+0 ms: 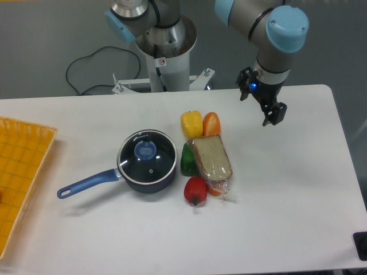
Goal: Open the lid
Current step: 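Move the gripper over the glass lid of the blue saucepan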
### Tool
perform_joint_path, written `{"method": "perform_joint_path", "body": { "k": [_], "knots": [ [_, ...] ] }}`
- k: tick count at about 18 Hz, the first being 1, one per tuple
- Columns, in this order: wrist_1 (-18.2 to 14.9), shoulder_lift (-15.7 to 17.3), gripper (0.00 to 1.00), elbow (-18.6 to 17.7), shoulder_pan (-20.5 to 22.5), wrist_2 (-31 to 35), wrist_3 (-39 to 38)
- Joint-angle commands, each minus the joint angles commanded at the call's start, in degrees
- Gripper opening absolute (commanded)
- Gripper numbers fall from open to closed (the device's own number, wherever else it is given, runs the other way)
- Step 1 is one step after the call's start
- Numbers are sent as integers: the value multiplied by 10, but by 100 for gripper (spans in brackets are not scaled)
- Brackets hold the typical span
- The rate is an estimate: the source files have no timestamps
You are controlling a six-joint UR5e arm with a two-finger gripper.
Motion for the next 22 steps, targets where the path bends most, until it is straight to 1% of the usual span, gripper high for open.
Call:
{"method": "perform_joint_path", "body": {
  "k": [6, 8, 11, 12, 14, 15, 18, 20, 22],
  "knots": [
    [-1, 1, 100, -1, -3, -9, -6],
    [1, 6, 100, -9, -13, -5, -15],
    [2, 19, 100, -32, -14, -9, -46],
    [2, 25, 100, -42, -14, -11, -44],
    [2, 41, 100, -49, -18, -27, -51],
    [1, 49, 100, -49, -22, -39, -63],
    [3, 52, 100, -55, -46, -45, -161],
    [4, 57, 100, -61, -63, -43, -173],
    [15, 64, 100, -66, -81, -40, -186]
  ]
}}
